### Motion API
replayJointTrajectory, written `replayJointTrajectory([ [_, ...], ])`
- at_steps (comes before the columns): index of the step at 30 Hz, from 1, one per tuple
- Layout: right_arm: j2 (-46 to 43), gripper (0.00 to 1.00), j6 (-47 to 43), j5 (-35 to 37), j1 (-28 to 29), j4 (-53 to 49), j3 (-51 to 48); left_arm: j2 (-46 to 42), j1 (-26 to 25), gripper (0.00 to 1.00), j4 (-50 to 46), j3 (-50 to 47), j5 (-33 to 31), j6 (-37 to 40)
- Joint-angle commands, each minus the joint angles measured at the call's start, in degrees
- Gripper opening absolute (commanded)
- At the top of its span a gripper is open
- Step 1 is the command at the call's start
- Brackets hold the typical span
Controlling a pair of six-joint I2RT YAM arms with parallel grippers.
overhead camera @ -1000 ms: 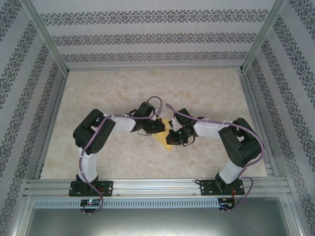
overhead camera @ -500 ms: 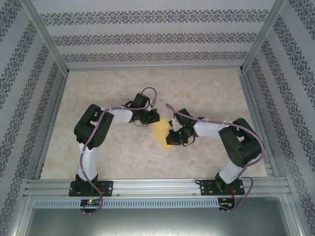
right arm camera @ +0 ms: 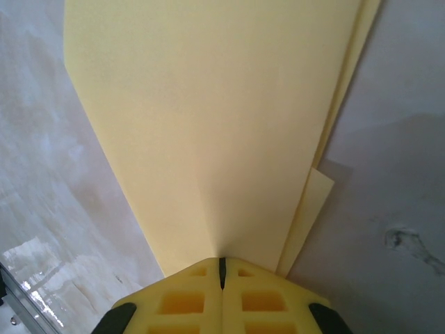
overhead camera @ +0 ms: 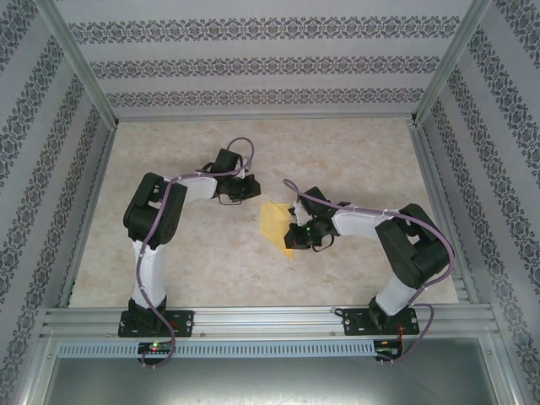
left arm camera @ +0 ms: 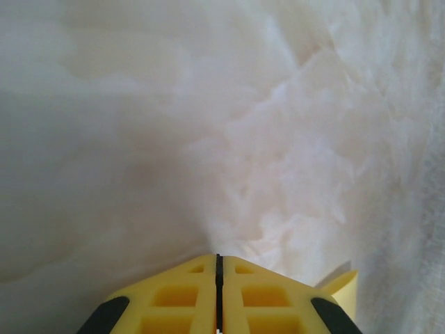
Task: Fold a paper plane with a square sheet of paper (fold left side to right side)
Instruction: Fourth fold the wing at the center of the table.
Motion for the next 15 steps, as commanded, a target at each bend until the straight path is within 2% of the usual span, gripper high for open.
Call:
replayJointTrajectory([
  [1,2.6,0.00,-0.1,4.1,1.5,-5.7,-2.5,-6.4,0.7,0.11,-2.5,-1.0,-0.9,2.6],
  [5,3.0,0.00,-0.1,4.6,1.5,-6.2,-2.4,-12.5,-0.1,0.12,-0.3,-6.9,2.6,0.0],
  [8,3.3,0.00,-0.2,5.0,1.5,-6.5,-2.4,-16.4,-2.7,0.12,1.9,-12.4,4.9,-1.9],
  [15,4.0,0.00,-0.4,5.0,1.6,-7.1,-2.1,-18.0,-12.8,0.10,10.0,-19.7,5.9,-8.4],
])
